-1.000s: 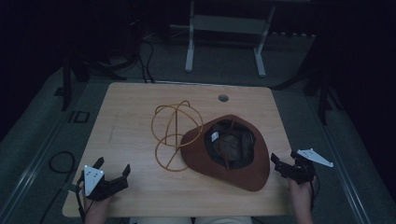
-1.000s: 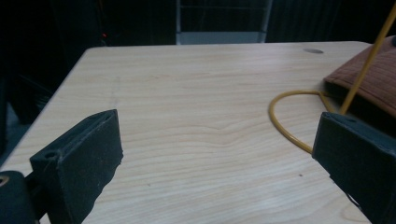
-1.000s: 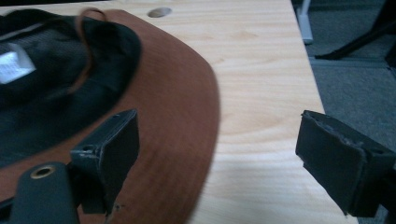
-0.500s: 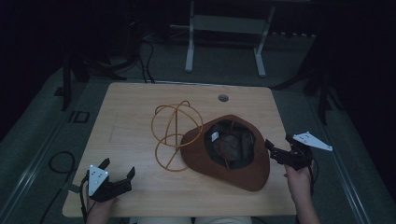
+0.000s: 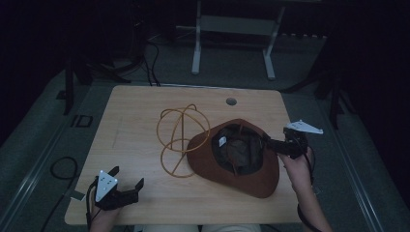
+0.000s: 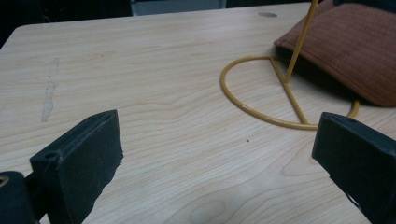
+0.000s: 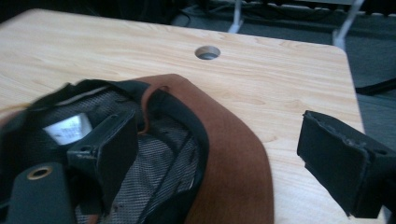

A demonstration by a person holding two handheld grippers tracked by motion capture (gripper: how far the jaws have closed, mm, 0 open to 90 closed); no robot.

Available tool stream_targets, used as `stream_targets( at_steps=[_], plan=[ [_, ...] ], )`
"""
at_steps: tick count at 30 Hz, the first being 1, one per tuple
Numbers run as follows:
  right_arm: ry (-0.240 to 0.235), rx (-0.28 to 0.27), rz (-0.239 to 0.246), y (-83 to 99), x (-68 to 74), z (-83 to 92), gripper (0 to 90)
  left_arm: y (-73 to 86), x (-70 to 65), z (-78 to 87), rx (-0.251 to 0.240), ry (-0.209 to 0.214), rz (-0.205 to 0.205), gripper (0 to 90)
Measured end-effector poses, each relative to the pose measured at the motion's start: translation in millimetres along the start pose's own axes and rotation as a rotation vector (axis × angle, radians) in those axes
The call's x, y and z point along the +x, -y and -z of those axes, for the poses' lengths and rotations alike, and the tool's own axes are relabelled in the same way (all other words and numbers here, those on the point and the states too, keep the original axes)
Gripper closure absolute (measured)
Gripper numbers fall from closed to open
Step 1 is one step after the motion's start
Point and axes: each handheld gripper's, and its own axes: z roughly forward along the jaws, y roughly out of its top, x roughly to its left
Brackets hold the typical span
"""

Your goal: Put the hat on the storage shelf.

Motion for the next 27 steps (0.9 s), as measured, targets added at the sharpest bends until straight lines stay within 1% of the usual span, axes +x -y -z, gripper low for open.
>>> stream_targets(
  at_steps=[1,2,3,5,7,9,10,15,17,19,21,22,23,24,25,26,27],
  plan=[
    [-0.001,-0.004,0.012,-0.7,1.4,-2.5,12.4,0.0,0.0,-0.1,-0.002,-0.004,-0.005,2.3],
    [-0.017,-0.007,0.02,-0.9,2.0,-5.3,12.3,0.0,0.0,-0.1,-0.002,-0.004,-0.005,2.3],
    [-0.032,0.0,0.018,-0.8,2.4,-9.0,12.1,-0.3,-0.3,0.2,-0.005,-0.015,-0.014,2.3],
    [-0.029,0.023,0.018,0.5,3.5,-17.8,12.1,0.0,-0.3,0.5,-0.006,-0.014,-0.016,2.3],
    [-0.026,0.05,0.023,2.9,4.1,-27.9,12.2,0.7,-0.3,-0.3,-0.001,-0.016,-0.017,2.3],
    [-0.033,0.089,0.009,5.8,3.8,-38.6,13.3,1.1,0.1,-0.6,0.003,-0.019,-0.018,2.3],
    [-0.029,0.105,0.006,7.5,3.8,-43.7,13.5,1.2,0.3,-0.5,0.002,-0.022,-0.019,2.3],
    [-0.028,0.174,0.013,15.6,7.7,-64.4,14.4,0.7,-0.2,-0.6,0.005,-0.031,-0.025,2.3],
    [-0.02,0.2,0.028,18.2,10.9,-71.0,17.6,1.4,-0.8,-1.8,0.016,-0.043,-0.036,2.3],
    [0.003,0.22,0.036,21.0,13.5,-76.2,18.4,1.9,-0.4,-2.8,0.027,-0.049,-0.041,2.3],
    [0.029,0.241,0.042,24.1,15.5,-81.4,18.4,2.1,1.2,-2.8,0.029,-0.048,-0.032,2.3],
    [0.029,0.241,0.042,24.1,15.5,-81.4,18.4,2.1,1.2,-2.8,0.029,-0.048,-0.032,2.3],
    [0.035,0.253,0.046,26.1,16.0,-84.0,18.4,2.1,1.2,-2.8,0.029,-0.048,-0.032,2.3],
    [0.035,0.253,0.046,26.1,16.0,-84.0,18.4,2.6,2.5,-2.6,0.026,-0.048,-0.022,2.3],
    [0.047,0.277,0.073,31.8,17.7,-89.7,24.5,2.6,2.9,-2.2,0.024,-0.045,-0.02,2.3],
    [0.033,0.289,0.068,34.0,18.2,-91.4,26.3,2.7,2.9,-1.9,0.022,-0.05,-0.019,2.3],
    [0.025,0.296,0.056,35.7,17.9,-92.8,26.5,2.7,3.2,-1.7,0.021,-0.045,-0.016,2.3]
  ],
)
